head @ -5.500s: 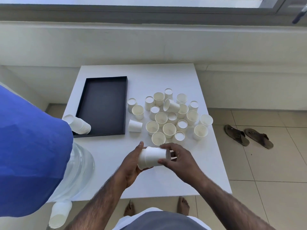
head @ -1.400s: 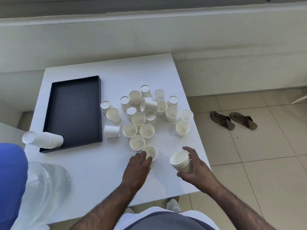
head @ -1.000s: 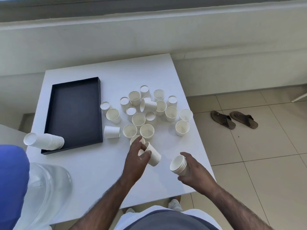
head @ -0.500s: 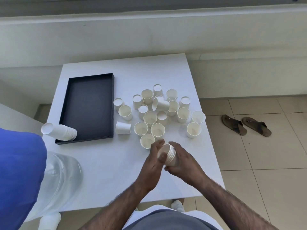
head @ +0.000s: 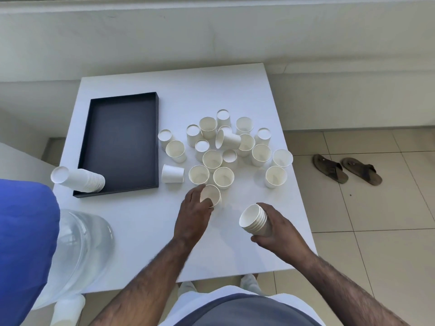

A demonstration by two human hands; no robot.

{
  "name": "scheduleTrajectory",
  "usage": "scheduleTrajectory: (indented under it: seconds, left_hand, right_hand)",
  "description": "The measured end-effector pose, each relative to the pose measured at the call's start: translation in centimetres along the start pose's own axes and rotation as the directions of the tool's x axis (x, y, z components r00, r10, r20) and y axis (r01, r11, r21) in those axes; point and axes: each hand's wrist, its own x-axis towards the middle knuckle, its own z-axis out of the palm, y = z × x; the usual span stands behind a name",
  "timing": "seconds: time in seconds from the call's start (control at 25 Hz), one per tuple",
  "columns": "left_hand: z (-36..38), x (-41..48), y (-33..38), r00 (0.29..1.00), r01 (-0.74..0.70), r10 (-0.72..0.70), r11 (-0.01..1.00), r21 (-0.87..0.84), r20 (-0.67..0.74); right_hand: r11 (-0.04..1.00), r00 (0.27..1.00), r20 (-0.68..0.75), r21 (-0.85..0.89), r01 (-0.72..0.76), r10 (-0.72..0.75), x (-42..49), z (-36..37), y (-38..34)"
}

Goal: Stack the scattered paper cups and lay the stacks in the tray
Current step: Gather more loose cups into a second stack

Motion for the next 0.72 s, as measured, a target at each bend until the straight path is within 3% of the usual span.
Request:
scheduleTrajectory:
  seconds: [0.08, 0.16, 0.24, 0.4, 0.6, 0.68, 0.72]
  left_hand:
    - [-0.9, -0.7, 0.6, 0.994, 0.085, -0.098, 0.962, -0.261, -0.040]
    - [-2.2, -1.5, 1.5, 0.968, 0.219, -0.248, 0.805, -0.552, 0.022]
    - [-3.5, -2.2, 2.6, 0.942, 0.301, -0.320, 0.674, -0.675, 0.101]
    - [-4.8, -2.8, 5.1, 0.944, 0.323, -0.271, 0.642, -0.696, 0.188]
    - [-5.4, -2.9, 7.4, 0.960, 0.233, -0.045, 0.674, -0.701, 0.276]
    - [-4.6, -2.2, 6.2, 0.970, 0.222, -0.104, 0.750, -0.622, 0.220]
    - [-4.2, -1.4, 5.0, 0.975, 0.214, -0.151, 0.842, -0.495, 0.165]
  right_hand:
    - [0.999, 1.000, 0.019, -0.031, -0.012, 0.012, 0.1, 0.0, 0.0]
    - [0.998, 0.999, 0.043, -0.055, -0.013, 0.015, 0.4, 0.3, -0.4]
    - [0.998, 0.998, 0.059, -0.068, 0.012, -0.008, 0.9, 0.7, -1.0]
    - [0.995, 0.996, 0.065, -0.064, 0.070, -0.066, 1.9, 1.4, -2.8]
    - [0.995, 0.993, 0.053, -0.010, 0.103, -0.103, 2.6, 2.0, -4.2]
    - [0.996, 0.995, 0.043, 0.002, 0.091, -0.091, 2.6, 1.8, -4.1]
    - [0.996, 0.996, 0.041, 0.000, 0.084, -0.084, 2.6, 1.8, -3.8]
